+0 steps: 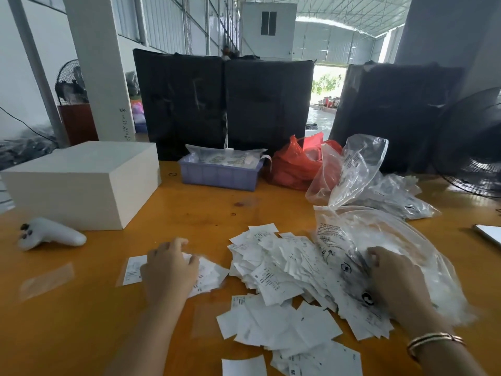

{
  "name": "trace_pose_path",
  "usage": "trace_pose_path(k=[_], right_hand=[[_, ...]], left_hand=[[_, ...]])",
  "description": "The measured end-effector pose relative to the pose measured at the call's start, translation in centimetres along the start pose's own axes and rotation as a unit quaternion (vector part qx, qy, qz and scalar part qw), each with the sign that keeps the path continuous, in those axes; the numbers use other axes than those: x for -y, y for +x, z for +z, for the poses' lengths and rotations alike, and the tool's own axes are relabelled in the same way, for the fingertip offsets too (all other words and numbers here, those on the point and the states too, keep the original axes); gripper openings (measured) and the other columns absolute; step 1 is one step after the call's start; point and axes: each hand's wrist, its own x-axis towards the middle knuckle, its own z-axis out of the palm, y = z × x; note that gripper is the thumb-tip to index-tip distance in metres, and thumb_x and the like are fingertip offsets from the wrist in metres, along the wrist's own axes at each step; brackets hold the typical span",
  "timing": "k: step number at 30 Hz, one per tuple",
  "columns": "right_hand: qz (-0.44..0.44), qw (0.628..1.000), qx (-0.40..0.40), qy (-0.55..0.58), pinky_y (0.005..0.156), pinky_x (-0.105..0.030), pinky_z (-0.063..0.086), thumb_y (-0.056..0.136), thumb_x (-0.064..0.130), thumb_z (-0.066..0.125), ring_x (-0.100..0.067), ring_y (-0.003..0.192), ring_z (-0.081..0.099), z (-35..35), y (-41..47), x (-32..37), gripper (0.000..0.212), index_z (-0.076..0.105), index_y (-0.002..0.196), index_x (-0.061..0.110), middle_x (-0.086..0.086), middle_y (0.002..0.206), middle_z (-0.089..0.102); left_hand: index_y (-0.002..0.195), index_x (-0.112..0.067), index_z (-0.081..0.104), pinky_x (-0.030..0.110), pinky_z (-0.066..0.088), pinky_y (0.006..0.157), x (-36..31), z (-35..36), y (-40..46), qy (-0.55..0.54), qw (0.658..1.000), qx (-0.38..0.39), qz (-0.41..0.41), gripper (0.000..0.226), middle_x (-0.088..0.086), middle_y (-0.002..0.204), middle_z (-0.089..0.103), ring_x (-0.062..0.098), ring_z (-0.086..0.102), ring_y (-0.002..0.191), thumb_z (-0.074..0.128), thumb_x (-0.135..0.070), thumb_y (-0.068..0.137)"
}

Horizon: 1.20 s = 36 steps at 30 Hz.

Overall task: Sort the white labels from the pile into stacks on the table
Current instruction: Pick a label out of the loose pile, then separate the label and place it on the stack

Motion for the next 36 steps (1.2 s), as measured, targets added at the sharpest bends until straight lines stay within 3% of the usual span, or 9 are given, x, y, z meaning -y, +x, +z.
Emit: trace_pose_path(k=[7, 12, 15, 17, 19, 22, 25, 27, 36], right_hand=[[-0.007, 0.993, -0.076, 0.089, 0.087, -0.041, 0.049, 0.091, 0.006, 0.057, -0.03, 0.09, 0.062, 0.6, 0.4, 0.3, 0.023, 0.072, 0.107, 0.011, -0.011, 0.1, 0.072], [-0.05, 0.947, -0.133, 0.286, 0.054, -0.014, 0.045, 0.086, 0.012, 0.067, -0.008, 0.057, 0.057, -0.1, -1.2, 2.6, 0.016, 0.073, 0.099, 0.019, 0.003, 0.082, 0.073], [-0.02, 0.857, 0.022, 0.515, 0.049, -0.012, 0.046, 0.087, 0.016, 0.062, -0.007, 0.053, 0.06, -0.5, -3.3, 5.7, 0.016, 0.071, 0.095, 0.027, 0.007, 0.073, 0.072], [0.008, 0.745, 0.137, 0.653, 0.054, -0.013, 0.05, 0.083, 0.015, 0.062, -0.01, 0.06, 0.065, -0.7, -4.6, 7.4, 0.016, 0.072, 0.095, 0.019, -0.006, 0.076, 0.073], [0.025, 0.693, 0.2, 0.693, 0.056, -0.018, 0.052, 0.077, 0.019, 0.064, -0.014, 0.061, 0.066, -0.5, -5.7, 8.5, 0.02, 0.073, 0.095, 0.017, -0.013, 0.078, 0.073], [0.016, 0.729, 0.209, 0.651, 0.058, -0.024, 0.052, 0.084, 0.017, 0.067, -0.015, 0.061, 0.066, 0.3, -6.5, 9.4, 0.013, 0.071, 0.096, 0.017, -0.009, 0.072, 0.072], [0.002, 0.752, 0.2, 0.628, 0.057, -0.031, 0.052, 0.087, 0.015, 0.066, -0.017, 0.06, 0.067, 0.4, -6.6, 9.6, 0.007, 0.07, 0.092, 0.016, -0.008, 0.067, 0.071], [-0.005, 0.751, 0.201, 0.628, 0.056, -0.031, 0.052, 0.088, 0.015, 0.064, -0.018, 0.06, 0.067, 0.3, -6.7, 9.6, 0.006, 0.071, 0.089, 0.015, -0.009, 0.071, 0.072], [-0.057, 0.822, 0.153, 0.546, 0.051, -0.018, 0.048, 0.09, 0.021, 0.062, -0.01, 0.058, 0.064, 1.2, -6.8, 9.7, 0.01, 0.07, 0.084, 0.02, 0.001, 0.072, 0.072]], left_hand=[[0.122, -0.025, 0.058, 0.037, 0.044, 0.089, -1.3, -0.1, -0.7, -0.036, 0.998, -0.017, 0.041, 0.034, 0.001, 0.126, 0.06, 0.023, 0.048, 0.118, 0.06, -0.037, 0.09], [0.111, -0.02, 0.066, 0.028, 0.041, 0.088, -3.5, -0.9, -2.3, -0.153, 0.972, -0.037, 0.175, 0.023, -0.004, 0.117, 0.061, 0.014, 0.046, 0.113, 0.064, -0.026, 0.089], [0.104, -0.035, 0.063, 0.018, 0.04, 0.087, -5.1, -1.7, -3.7, -0.307, 0.923, 0.078, 0.216, 0.016, -0.024, 0.108, 0.058, 0.001, 0.05, 0.106, 0.059, -0.042, 0.089], [0.107, -0.042, 0.06, 0.012, 0.045, 0.079, -6.0, -2.3, -4.6, -0.39, 0.87, 0.232, 0.195, 0.038, -0.028, 0.099, 0.061, 0.0, 0.057, 0.1, 0.051, -0.066, 0.079], [0.113, -0.039, 0.059, 0.015, 0.048, 0.079, -6.6, -2.4, -5.3, -0.421, 0.824, 0.338, 0.173, 0.064, -0.025, 0.097, 0.065, 0.003, 0.061, 0.097, 0.046, -0.081, 0.067], [0.109, -0.029, 0.067, 0.019, 0.051, 0.076, -6.9, -2.5, -5.6, -0.436, 0.801, 0.383, 0.148, 0.073, -0.013, 0.091, 0.071, 0.006, 0.065, 0.087, 0.054, -0.083, 0.063], [0.096, -0.023, 0.074, 0.012, 0.046, 0.063, -7.2, -2.5, -5.9, -0.453, 0.801, 0.367, 0.137, 0.017, -0.013, 0.077, 0.072, -0.002, 0.063, 0.072, 0.066, -0.035, 0.087], [0.088, -0.024, 0.075, 0.009, 0.045, 0.059, -7.2, -2.6, -5.9, -0.452, 0.81, 0.349, 0.13, 0.013, -0.013, 0.072, 0.071, -0.005, 0.063, 0.067, 0.063, -0.018, 0.09], [0.076, -0.034, 0.075, 0.031, 0.051, 0.071, -7.1, -2.0, -5.5, -0.508, 0.818, 0.269, -0.01, 0.007, -0.008, 0.076, 0.073, 0.003, 0.066, 0.069, 0.069, -0.037, 0.079]])
